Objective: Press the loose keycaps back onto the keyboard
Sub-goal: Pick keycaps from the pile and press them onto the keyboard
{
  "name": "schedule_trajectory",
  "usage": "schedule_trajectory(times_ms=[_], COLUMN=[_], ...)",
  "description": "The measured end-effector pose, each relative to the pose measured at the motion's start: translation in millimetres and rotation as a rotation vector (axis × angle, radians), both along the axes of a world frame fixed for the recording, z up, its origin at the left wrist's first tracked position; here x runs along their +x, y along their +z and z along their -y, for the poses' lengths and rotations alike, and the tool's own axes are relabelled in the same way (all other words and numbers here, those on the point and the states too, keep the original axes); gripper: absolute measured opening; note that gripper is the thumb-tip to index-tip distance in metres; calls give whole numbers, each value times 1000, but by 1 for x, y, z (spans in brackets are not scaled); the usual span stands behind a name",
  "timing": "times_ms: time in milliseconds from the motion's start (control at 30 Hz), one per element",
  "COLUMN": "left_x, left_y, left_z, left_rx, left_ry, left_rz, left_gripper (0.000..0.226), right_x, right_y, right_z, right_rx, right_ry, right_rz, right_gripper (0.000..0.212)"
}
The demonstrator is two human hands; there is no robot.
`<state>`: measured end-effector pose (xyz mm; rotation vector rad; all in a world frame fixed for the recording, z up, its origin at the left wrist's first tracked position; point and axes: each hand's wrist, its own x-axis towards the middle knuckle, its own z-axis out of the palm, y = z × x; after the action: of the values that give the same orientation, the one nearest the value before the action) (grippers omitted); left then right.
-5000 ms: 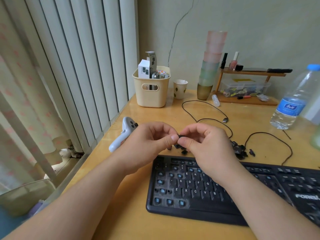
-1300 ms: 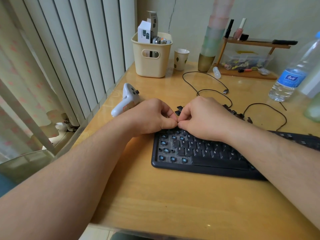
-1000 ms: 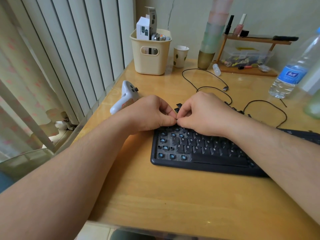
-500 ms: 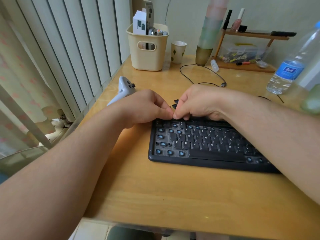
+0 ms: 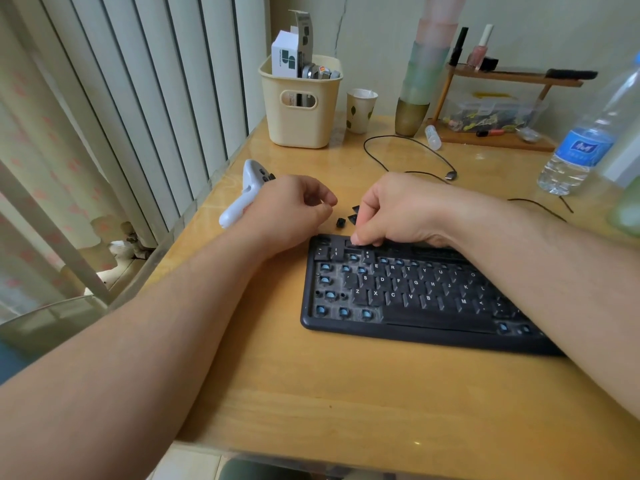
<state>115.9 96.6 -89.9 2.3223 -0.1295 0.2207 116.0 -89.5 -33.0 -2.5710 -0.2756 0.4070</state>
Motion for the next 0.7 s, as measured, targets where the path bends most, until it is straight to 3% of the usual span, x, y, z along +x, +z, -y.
schedule_trajectory(times_ms=[133,233,367,533,633,700], left_x=[2,8,12,6,1,-5], left_y=[3,7,6,7,10,15], left_z=[7,18,23,26,29,31], left_rx=[112,117,147,154,-137,-387], left_ry=[22,63,16,-10,-67,-157], left_rz=[-35,-114,-139,-89,-127,-168], left_gripper=[18,25,16,3,3,7], right_x=[-6,-13,-14,-18,-18,-18], right_y=[4,5,-8,-28,-30,-32], right_z=[6,16,35,47,49,49], right_rx=[-38,60,240,313,362,426], right_ry=[13,-25,-166,-174,-112,-53], right_rz=[71,186,385,435,497,532], right_gripper=[15,16,16,15,9,20])
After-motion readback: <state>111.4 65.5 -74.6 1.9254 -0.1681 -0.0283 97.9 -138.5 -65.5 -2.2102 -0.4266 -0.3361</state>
